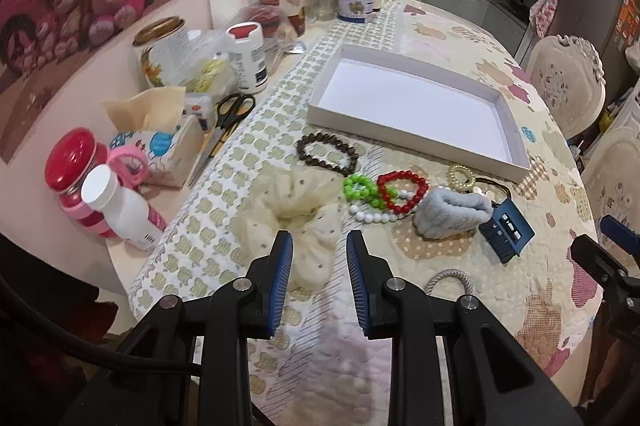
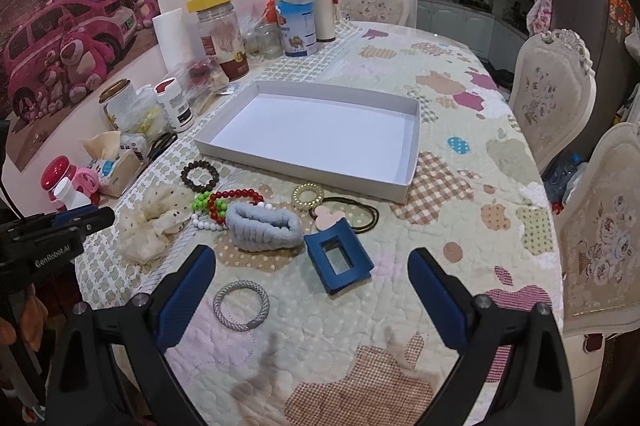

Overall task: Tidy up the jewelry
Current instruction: 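Move both tools toward the jewelry in front of the white tray, then grasp the cream scrunchie with the left tool while the right tool grasps the grey headband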

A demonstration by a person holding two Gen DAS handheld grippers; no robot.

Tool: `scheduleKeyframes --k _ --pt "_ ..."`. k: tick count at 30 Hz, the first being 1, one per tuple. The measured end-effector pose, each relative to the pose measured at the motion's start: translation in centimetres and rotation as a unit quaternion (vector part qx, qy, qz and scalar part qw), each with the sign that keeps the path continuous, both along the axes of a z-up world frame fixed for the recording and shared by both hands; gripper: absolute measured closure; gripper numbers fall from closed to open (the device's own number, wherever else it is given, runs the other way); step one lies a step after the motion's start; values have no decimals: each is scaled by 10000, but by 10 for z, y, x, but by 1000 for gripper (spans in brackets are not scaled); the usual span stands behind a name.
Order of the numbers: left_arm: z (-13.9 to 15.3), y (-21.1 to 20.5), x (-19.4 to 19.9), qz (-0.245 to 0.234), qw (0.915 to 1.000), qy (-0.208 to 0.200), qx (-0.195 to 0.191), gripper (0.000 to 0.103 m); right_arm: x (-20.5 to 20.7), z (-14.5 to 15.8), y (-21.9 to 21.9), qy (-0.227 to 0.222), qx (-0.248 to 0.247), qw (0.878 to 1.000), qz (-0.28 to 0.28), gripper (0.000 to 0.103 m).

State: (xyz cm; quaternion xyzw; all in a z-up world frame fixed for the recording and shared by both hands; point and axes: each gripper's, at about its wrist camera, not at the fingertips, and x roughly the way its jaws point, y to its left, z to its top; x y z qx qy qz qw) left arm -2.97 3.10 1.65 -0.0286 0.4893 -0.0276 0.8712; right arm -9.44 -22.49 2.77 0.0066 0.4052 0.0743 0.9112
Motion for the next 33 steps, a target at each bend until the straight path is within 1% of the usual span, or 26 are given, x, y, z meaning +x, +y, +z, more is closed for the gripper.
scheduleKeyframes --k 4,7,10,12,14,20,23,29,30,32,33 --pt "-5 13 -1 48 9998 38 -181 76 4 -6 4 64 43 9999 146 4" --pt "-14 22 1 27 9994 143 -311 76 7 -11 9 96 142 9993 320 4" --pt "-21 27 6 76 9985 334 -426 76 13 -18 13 141 312 9981 505 4" --pt "-25 29 9 47 9971 418 -629 76 19 -25 17 206 326 9976 579 4" --pt "-29 30 13 17 9966 453 -689 76 26 -31 21 256 308 9969 677 4" --pt "-48 34 36 60 9942 617 -883 72 45 -42 40 239 54 9944 1026 4" --pt "-56 37 43 93 9939 659 -883 72 56 -49 52 248 -144 9919 1235 4" --pt "-77 43 60 138 9924 888 -836 71 78 -65 73 329 -650 9862 1488 4" --pt "-80 43 63 126 9926 907 -791 71 81 -68 76 324 -737 9851 1518 5" --pt "-84 40 65 93 9931 917 -726 71 85 -74 80 329 -831 9829 1610 12" --pt "-86 39 66 69 9933 905 -711 71 87 -78 82 350 -870 9818 1652 27"
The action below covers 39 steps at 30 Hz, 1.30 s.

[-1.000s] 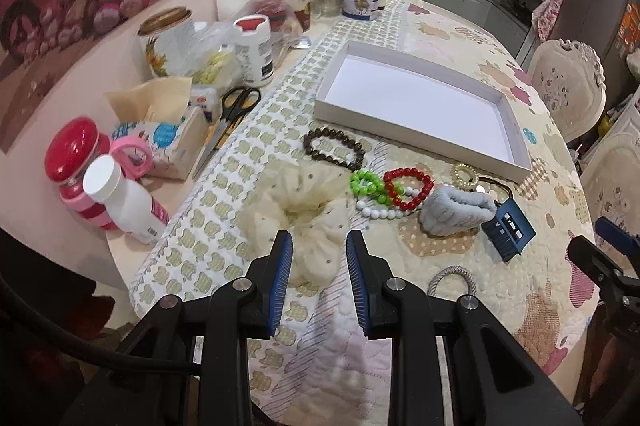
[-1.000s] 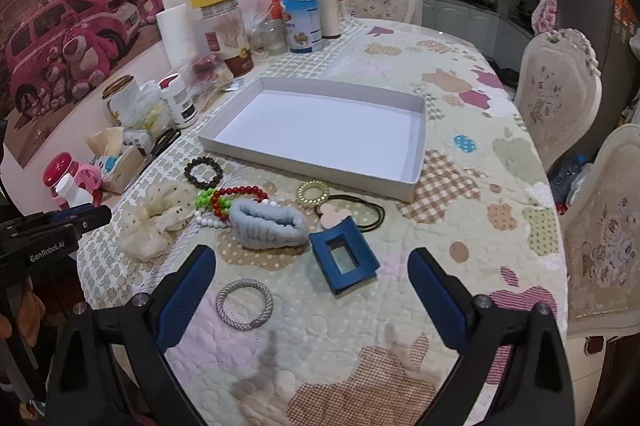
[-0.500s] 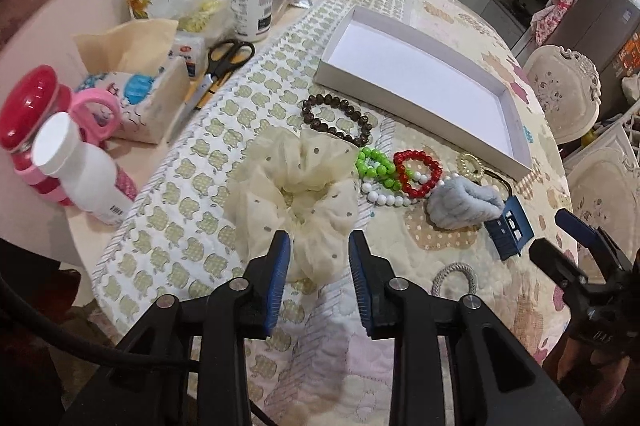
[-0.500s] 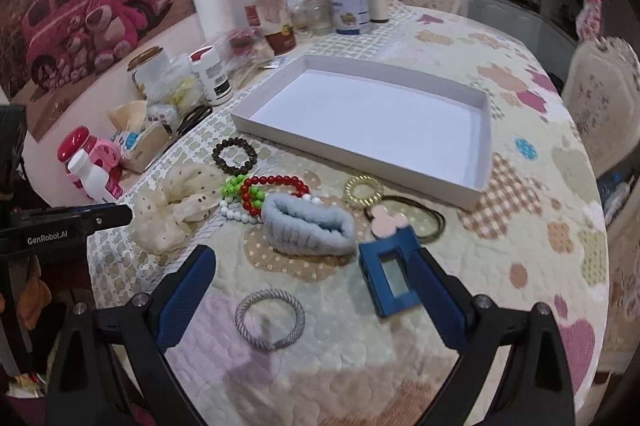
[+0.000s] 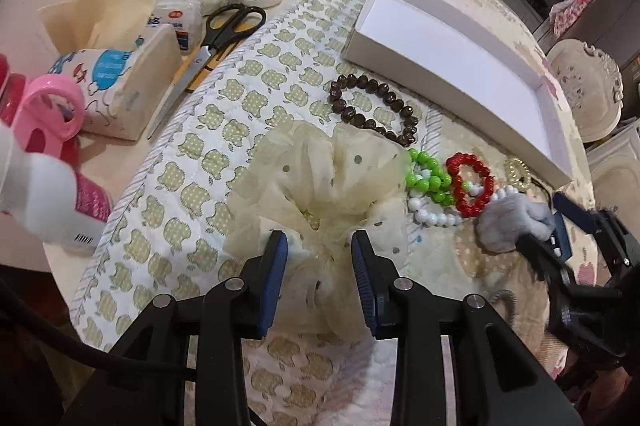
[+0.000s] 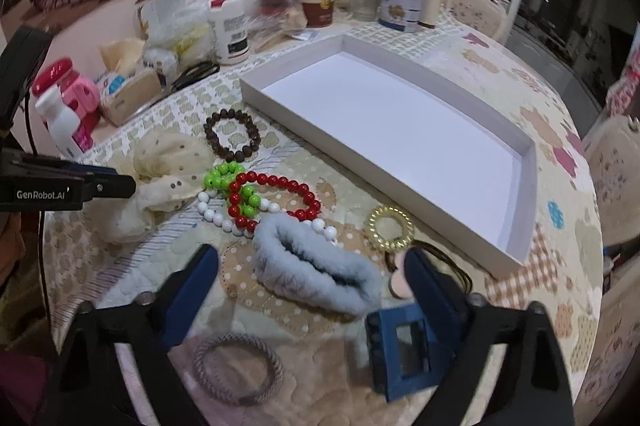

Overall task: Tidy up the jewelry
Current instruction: 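Grasp the cream scrunchie with the left tool while the right tool grasps the grey headband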

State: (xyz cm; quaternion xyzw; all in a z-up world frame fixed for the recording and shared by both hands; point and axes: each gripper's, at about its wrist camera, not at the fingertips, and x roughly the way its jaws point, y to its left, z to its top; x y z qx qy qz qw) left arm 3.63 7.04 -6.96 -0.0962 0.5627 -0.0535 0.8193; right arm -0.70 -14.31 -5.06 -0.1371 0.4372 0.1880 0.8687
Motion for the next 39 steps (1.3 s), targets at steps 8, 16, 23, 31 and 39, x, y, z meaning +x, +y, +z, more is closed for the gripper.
scheduleKeyframes --k 8,16,23,31,39 --pt "2 2 0 -135 9999 -99 -17 101 1 -6 -15 254 578 9979 -109 89" --pt "57 7 -11 -222 9978 -626 -64 103 -18 39 -35 -75 1244 9919 -228 92" --pt "90 0 -13 -332 9946 -978 -75 103 -25 67 -50 -314 1487 9878 -349 92" --pt "103 -10 -11 -497 9931 -1057 -82 103 -30 80 -56 -456 1547 9862 -382 92" --pt "57 2 -22 -311 9989 -302 180 71 -35 73 -56 -304 1563 9866 -349 92"
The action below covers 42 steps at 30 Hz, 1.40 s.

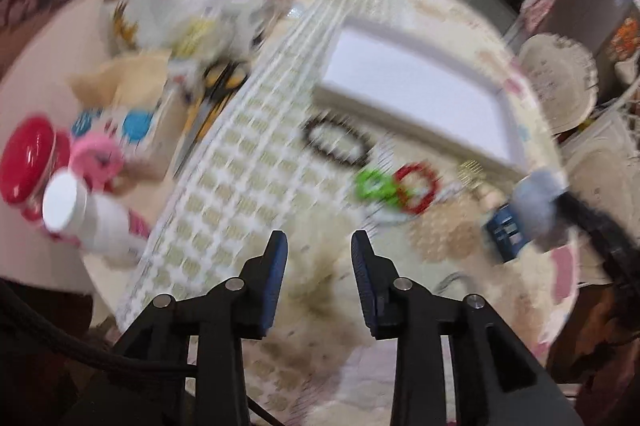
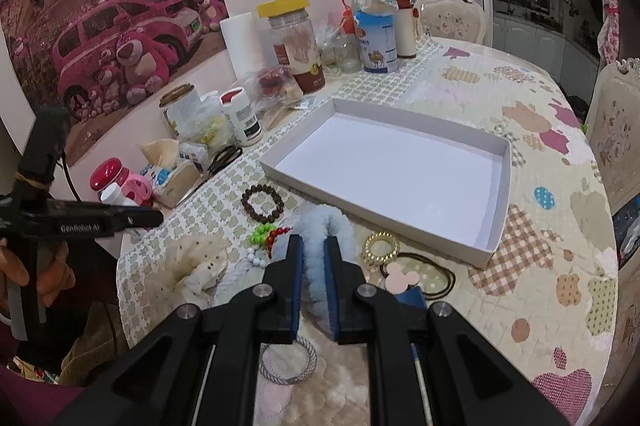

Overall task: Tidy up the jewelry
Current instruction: 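Grasp the cream scrunchie with the left tool while the right tool grasps the grey headband, then place the scrunchie in the tray with the left tool while the right tool places the headband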

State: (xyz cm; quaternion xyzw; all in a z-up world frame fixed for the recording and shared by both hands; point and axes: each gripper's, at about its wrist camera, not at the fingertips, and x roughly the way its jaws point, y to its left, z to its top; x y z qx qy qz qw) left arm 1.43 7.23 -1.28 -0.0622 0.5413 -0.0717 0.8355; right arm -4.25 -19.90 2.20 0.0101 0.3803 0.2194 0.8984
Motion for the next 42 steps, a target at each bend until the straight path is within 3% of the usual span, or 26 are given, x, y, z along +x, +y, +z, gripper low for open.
scheduleKeyframes --k 2,5,8,9,11,12,20,27,33,42 --pt "-22 2 -7 60 9992 247 312 70 -1 -3 2 44 -18 10000 33 92" --pt "-51 5 -11 80 9972 591 458 70 -1 -6 4 109 -19 9999 73 92" --pt "-68 5 -10 135 9963 777 347 70 0 -8 7 148 -27 9998 101 92" --pt "-69 5 -9 171 9969 719 266 77 1 -8 8 153 -28 9998 108 92" --pt "-65 6 -9 239 9976 620 203 93 1 -7 9 140 -22 9998 134 92" --pt "-60 5 -9 217 9981 555 130 96 1 -6 10 124 -24 9998 147 92" --pt "12 -16 3 -207 9992 -341 -53 97 0 13 8 -157 55 9998 85 92" --pt "51 -44 53 -473 9958 -774 -145 97 20 28 -3 -314 69 9993 -191 92" --pt "57 -68 93 -611 9937 -936 -62 97 52 29 -6 -314 -3 9987 -400 92" --pt "47 -81 149 -709 9940 -833 19 97 111 16 -1 -164 -88 9976 -671 92"
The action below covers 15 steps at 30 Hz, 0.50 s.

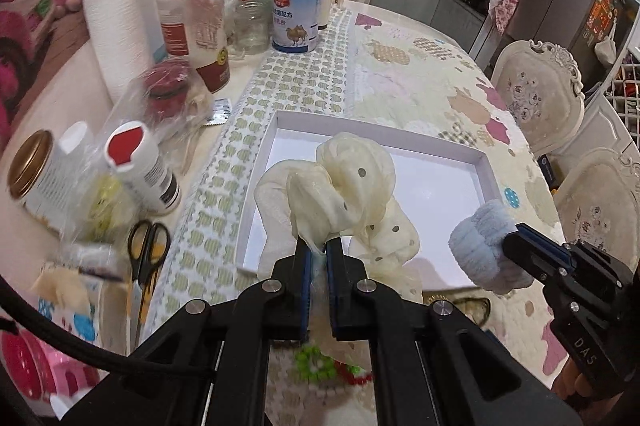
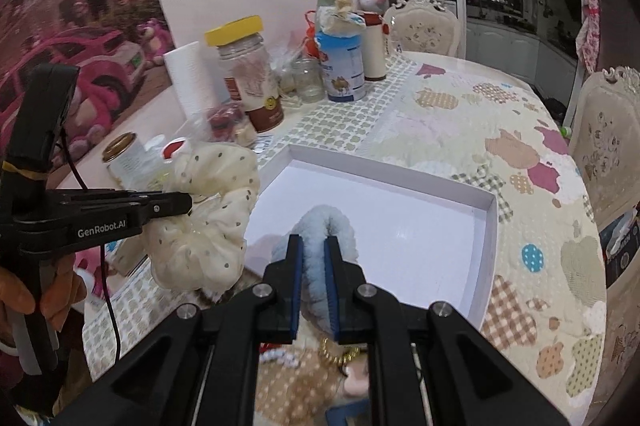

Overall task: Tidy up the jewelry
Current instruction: 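Place the scrunchie in the tray with the left tool while the right tool places the headband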

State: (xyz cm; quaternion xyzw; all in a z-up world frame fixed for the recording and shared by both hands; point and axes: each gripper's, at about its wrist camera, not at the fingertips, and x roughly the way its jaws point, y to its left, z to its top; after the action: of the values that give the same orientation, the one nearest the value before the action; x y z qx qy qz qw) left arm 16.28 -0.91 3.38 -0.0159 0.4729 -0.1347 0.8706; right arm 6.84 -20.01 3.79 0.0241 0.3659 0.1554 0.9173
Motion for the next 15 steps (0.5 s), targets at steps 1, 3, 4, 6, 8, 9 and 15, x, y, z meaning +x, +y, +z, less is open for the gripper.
scheduleKeyframes --k 1,3,4,6,8,9,15 --pt "-1 -1 3 -5 10000 11 4 97 4 -2 0 24 11 10000 -26 92" --pt "-6 -3 13 -16 10000 50 14 97 15 -9 1 86 -7 9999 -97 92" --pt "-9 -3 17 -21 10000 76 22 97 18 -11 1 111 -34 9998 -129 92" --pt "-14 -5 24 -38 9999 109 47 97 26 -19 2 190 -90 9996 -188 92" --pt "-21 -6 31 -48 9998 150 89 97 34 -27 1 305 -101 9992 -245 92" --pt "-26 -7 36 -45 9997 191 115 97 37 -29 1 343 -112 9990 -269 92" --pt "-57 -5 59 31 9986 492 192 97 56 -53 4 610 -211 9973 -354 92"
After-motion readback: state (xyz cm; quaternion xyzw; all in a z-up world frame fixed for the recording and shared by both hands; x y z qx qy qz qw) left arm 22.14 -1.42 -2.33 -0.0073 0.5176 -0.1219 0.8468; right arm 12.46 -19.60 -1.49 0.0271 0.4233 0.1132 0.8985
